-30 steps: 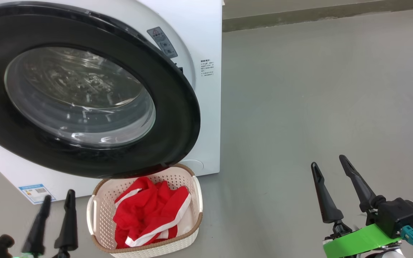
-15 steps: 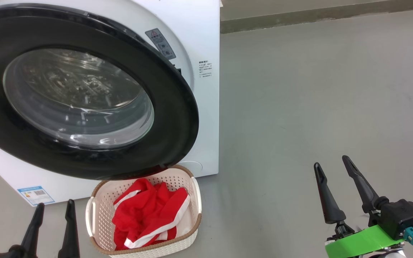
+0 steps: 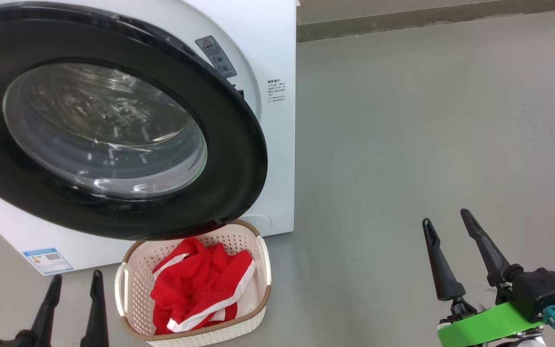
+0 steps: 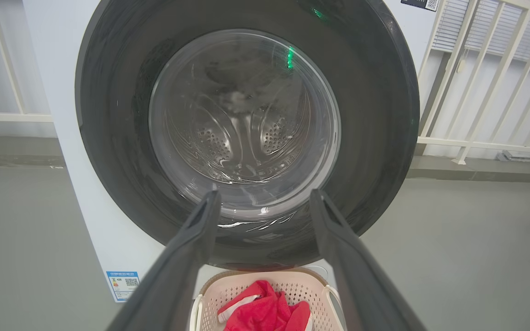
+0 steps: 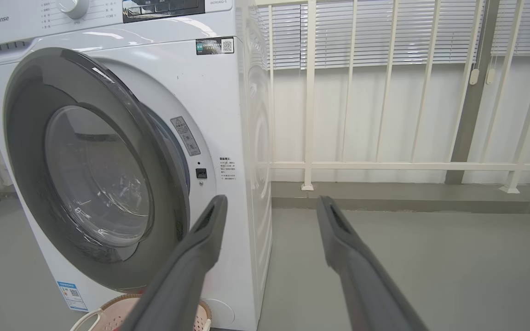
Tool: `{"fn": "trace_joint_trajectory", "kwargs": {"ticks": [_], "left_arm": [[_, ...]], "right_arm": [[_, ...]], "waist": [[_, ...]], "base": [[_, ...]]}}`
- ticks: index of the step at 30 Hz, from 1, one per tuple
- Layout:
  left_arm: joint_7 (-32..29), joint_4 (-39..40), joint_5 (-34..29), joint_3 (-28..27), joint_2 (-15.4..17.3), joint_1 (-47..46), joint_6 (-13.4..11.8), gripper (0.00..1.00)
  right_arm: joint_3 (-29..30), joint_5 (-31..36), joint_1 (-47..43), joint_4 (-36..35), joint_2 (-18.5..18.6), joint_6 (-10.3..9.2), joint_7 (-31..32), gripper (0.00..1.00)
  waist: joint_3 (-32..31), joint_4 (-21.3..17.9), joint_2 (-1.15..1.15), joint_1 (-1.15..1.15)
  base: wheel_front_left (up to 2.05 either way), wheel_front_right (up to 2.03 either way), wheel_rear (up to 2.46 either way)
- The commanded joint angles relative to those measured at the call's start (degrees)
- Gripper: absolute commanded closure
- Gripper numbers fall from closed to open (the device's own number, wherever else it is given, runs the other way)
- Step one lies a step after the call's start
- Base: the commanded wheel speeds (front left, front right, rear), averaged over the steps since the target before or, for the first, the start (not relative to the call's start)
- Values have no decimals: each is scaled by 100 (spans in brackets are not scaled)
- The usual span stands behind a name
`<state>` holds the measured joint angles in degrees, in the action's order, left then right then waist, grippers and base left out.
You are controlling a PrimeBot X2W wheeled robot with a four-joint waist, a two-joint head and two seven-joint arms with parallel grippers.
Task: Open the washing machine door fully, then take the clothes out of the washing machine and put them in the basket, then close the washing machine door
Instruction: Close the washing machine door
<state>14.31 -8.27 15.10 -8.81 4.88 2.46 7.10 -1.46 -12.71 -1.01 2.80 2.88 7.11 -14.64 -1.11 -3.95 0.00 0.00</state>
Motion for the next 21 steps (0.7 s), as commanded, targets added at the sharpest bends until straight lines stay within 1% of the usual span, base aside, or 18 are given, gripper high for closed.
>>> {"fn": "trace_joint_trajectory", "kwargs": {"ticks": [1,9,10,11,12,13,15,16,18,21], "left_arm": [[68,104,-44,-164,123,-144,38,0],[69,30,-75,-102,163,-171,38,0],[69,21,-77,-89,167,-180,38,0],[69,9,-79,-73,170,-190,38,0],[69,-6,-80,-52,173,-202,38,0],[69,-19,-79,-29,178,-215,38,0],[69,-39,-84,23,188,-247,38,0],[69,-44,-86,45,194,-262,38,0],[69,-48,-87,90,209,-289,38,0],[69,-59,-85,144,227,-321,38,0]], "right_arm": [[-119,-5,96,-140,14,37,-36,0],[-116,18,143,-109,21,37,-36,0],[-155,40,167,-79,44,37,-36,3],[-176,55,197,-52,59,37,-36,44],[-199,62,231,-27,73,37,-36,63],[-223,70,267,-3,87,37,-36,78],[-261,80,346,47,113,37,-36,92],[-276,83,389,76,122,37,-36,96],[-317,96,490,137,139,37,-36,100],[-392,93,670,284,148,37,-36,100]], "waist": [[2,2,0,0],[12,34,0,0],[15,46,0,0],[17,61,0,0],[20,79,0,0],[24,97,0,0],[36,149,0,0],[46,177,0,0],[74,238,0,0],[131,345,0,0]], "base": [[0,0,0],[0,0,0],[0,0,0],[0,0,0],[0,0,0],[0,0,0],[0,0,0],[0,0,0],[0,0,0],[0,0,0]]}}
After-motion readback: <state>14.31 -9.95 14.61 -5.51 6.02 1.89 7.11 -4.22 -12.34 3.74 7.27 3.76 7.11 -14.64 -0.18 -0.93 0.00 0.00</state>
